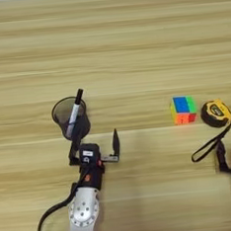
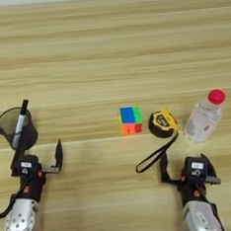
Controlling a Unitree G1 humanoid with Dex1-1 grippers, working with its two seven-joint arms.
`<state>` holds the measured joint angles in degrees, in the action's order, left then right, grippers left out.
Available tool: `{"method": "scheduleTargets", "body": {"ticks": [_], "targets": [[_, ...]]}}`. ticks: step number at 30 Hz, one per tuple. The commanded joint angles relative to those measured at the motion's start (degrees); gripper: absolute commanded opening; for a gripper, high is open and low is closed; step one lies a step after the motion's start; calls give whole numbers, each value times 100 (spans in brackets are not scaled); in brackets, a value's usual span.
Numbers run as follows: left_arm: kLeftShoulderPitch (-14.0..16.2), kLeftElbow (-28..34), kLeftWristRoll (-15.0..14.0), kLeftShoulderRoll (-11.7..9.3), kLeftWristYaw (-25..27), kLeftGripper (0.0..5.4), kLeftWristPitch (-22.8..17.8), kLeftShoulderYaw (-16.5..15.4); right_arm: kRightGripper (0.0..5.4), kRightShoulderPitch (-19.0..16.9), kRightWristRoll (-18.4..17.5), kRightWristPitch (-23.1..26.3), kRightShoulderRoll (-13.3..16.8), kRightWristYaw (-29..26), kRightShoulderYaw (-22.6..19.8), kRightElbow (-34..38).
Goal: Move the objects on the table
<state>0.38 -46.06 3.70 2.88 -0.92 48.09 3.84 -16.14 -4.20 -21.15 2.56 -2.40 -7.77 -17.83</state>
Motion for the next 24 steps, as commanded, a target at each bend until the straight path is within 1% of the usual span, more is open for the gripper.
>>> {"method": "scheduleTargets", "body": {"ticks": [1, 7, 12, 16, 21, 24], "targets": [[60, 65, 39, 203, -34, 540, -31, 62, 537, -148, 280, -436, 8, -62, 212, 97], [73, 79, 41, 192, -57, 540, -38, 54, 537, -227, 393, -976, -38, -199, 465, 123], [93, 90, 37, 158, -52, 540, -32, 41, 537, -218, 511, -1269, -56, -162, 581, 329], [130, 124, 28, 124, -44, 540, -36, 25, 537, -206, 559, -1289, -59, -122, 619, 380], [241, 189, 14, 103, -24, 540, -35, 12, 537, -37, 504, -1243, -22, -50, 513, 550], [344, 259, 23, 109, 30, 540, -42, 57, 537, 108, 471, -1198, 11, -15, 465, 652]]}}
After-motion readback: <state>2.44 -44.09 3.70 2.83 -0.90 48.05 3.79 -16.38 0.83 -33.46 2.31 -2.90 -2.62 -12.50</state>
